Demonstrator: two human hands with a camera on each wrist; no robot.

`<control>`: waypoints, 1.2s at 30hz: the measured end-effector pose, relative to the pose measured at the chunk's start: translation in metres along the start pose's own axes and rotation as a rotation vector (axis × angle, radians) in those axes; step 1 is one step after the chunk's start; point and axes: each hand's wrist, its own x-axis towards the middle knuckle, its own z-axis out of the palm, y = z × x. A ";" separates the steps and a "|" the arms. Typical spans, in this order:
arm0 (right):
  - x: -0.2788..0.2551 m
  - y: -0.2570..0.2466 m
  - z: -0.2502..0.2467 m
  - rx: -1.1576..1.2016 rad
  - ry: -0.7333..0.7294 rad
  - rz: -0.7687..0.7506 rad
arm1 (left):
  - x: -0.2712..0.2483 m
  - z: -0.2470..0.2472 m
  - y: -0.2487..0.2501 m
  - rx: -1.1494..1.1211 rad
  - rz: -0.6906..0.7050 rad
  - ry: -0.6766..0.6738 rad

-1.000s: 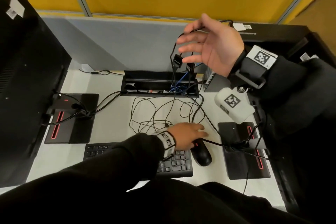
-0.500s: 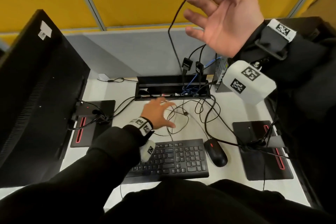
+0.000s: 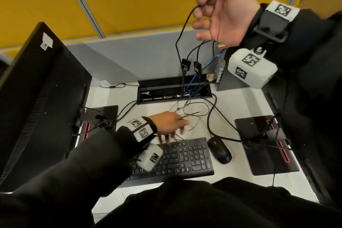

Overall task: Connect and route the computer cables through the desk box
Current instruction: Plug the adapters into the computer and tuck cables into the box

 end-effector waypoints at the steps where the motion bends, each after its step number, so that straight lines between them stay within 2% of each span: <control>1: 0.005 0.003 0.003 -0.038 0.009 0.013 | -0.005 0.008 0.024 -0.049 0.064 -0.033; 5: 0.014 0.009 0.017 -0.175 -0.013 0.039 | -0.001 0.036 0.096 -0.379 0.341 -0.045; 8: 0.012 0.019 0.023 -0.326 -0.076 0.087 | 0.005 0.039 0.121 -0.676 0.466 -0.046; 9: 0.011 0.025 0.023 -0.383 -0.091 0.112 | 0.005 0.036 0.125 -0.714 0.496 -0.027; 11: 0.007 0.038 0.023 -0.478 -0.124 0.163 | 0.010 0.027 0.122 -0.645 0.514 0.036; 13: 0.001 0.049 0.022 -0.521 -0.150 0.195 | 0.019 0.019 0.106 -0.396 0.448 0.056; 15: -0.004 0.053 0.021 -0.496 -0.147 0.187 | 0.030 0.013 0.078 -0.055 0.294 0.064; 16: -0.005 0.054 0.020 -0.457 -0.138 0.169 | 0.036 0.009 0.059 0.044 0.204 0.066; 19: -0.008 0.052 0.016 -0.317 -0.109 0.099 | 0.055 -0.002 -0.004 0.039 -0.018 0.116; 22: -0.007 0.046 0.014 -0.211 -0.078 0.053 | 0.078 -0.010 -0.055 -0.121 -0.211 0.281; 24: -0.006 0.042 0.013 -0.158 -0.059 0.027 | 0.096 -0.010 -0.073 -0.180 -0.282 0.368; 26: -0.006 0.037 0.014 -0.104 -0.049 0.001 | 0.110 -0.003 -0.077 -0.198 -0.311 0.417; 29: -0.008 0.026 0.015 -0.024 -0.041 -0.023 | 0.134 0.006 -0.075 -0.043 -0.302 0.463; 34: -0.012 0.008 0.018 0.017 -0.079 -0.038 | 0.167 0.025 -0.070 0.063 -0.235 0.419; 36: -0.013 0.003 0.020 0.001 -0.084 -0.038 | 0.170 0.031 -0.069 0.177 -0.227 0.411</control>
